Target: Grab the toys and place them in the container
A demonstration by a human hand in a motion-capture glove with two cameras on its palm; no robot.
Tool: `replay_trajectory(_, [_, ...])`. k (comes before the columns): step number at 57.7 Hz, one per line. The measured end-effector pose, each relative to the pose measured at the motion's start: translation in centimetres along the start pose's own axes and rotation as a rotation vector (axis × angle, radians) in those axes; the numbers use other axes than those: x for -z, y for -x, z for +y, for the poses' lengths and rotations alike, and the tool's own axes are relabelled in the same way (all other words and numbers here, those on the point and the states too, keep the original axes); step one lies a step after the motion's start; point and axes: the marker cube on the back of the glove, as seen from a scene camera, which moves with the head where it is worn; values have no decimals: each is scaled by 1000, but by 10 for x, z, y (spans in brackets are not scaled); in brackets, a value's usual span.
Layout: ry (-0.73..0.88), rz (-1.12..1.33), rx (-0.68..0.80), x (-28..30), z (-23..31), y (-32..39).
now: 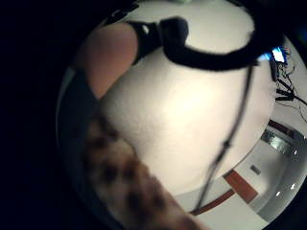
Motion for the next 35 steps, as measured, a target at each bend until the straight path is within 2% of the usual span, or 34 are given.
replay_trajectory(13, [-94, 45, -6, 0, 0, 0])
replay_trajectory(20, [-255, 30, 34, 9, -1, 1])
replay_trajectory(24, [-294, -62, 48, 31, -3, -9])
replay_trajectory(31, [-372, -153, -17, 89, -3, -42])
replay_trajectory(35, [-410, -193, 10, 122, -4, -42])
